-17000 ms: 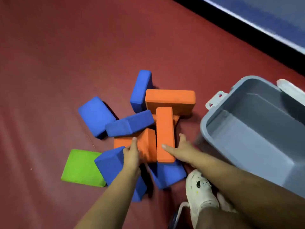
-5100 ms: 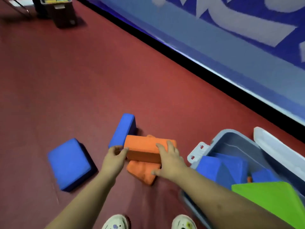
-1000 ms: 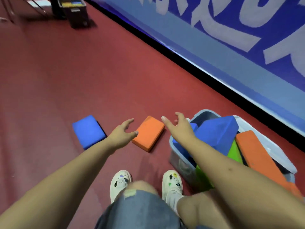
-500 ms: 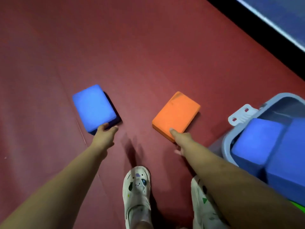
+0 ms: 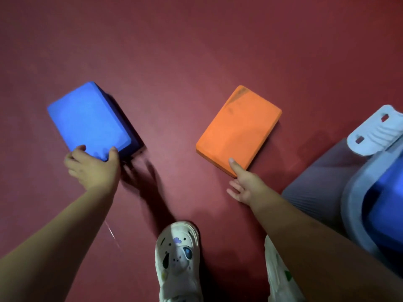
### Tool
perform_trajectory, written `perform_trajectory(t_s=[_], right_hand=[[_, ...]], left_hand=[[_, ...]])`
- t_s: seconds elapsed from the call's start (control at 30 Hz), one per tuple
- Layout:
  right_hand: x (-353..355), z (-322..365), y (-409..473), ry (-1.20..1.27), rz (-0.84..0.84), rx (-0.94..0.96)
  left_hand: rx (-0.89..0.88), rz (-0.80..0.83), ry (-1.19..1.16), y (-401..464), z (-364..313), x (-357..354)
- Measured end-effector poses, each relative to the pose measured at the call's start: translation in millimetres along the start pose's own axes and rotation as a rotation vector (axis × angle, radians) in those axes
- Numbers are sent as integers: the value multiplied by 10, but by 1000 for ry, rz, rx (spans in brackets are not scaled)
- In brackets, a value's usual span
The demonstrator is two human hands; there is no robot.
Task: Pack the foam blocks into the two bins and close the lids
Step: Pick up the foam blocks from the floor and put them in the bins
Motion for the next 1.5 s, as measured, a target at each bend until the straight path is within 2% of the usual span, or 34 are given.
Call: perform_trajectory(t_s=[0.07, 0.13, 0.2, 0.27, 0.37, 0.47, 0.57, 0.63, 0.73, 0.83, 0.9, 0.97, 1.03, 1.33, 1.5], right_hand=[[-65, -2, 10, 53, 6, -20], [-127, -26, 25, 104, 12, -30], [-171, -55, 47, 160, 11, -45], [-161, -54, 71, 229, 19, -46], [-160, -34, 79, 324, 42, -54], [-157, -39, 62, 359, 60, -70], [-183, -24, 20, 475, 120, -37], [-210, -10, -17, 506, 128, 14], [-249, -42, -11, 463, -16, 120], [-299, -37, -13, 198, -282, 309], [-387, 41, -94, -54, -373, 507], [-512, 134, -213, -293, -366, 714], [-648, 160, -303, -438, -303, 832], [-784, 89, -429, -492, -360, 881], [-713, 114, -532, -521, -374, 921]], left_hand=[[112, -38, 11, 113, 40, -32], [320, -19, -42, 262, 122, -60], [539, 61, -161, 434, 287, -106], [675, 102, -338, 545, 467, -147], [726, 178, -575, 532, 567, -135], [793, 253, -714, 468, 571, -177], [834, 352, -837, 457, 552, -213], [829, 414, -809, 422, 494, -212], [807, 386, -795, 374, 440, -260], [810, 382, -907, 342, 319, -246], [857, 385, -1011, 363, 297, -260], [875, 395, -1017, 392, 304, -275], [886, 398, -962, 398, 323, -302], [830, 494, -865, 342, 229, -276], [673, 261, -778, 182, -61, -12]])
Point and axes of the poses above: each hand's wrist, its own y-axis towards the middle knuckle, its own x-axis out of the back of the hand, z = x × y, the point moved 1 cm from there along y, towards the middle knuckle, and after that the axes turned 8 degrees about -y, right-handed, at the moved point
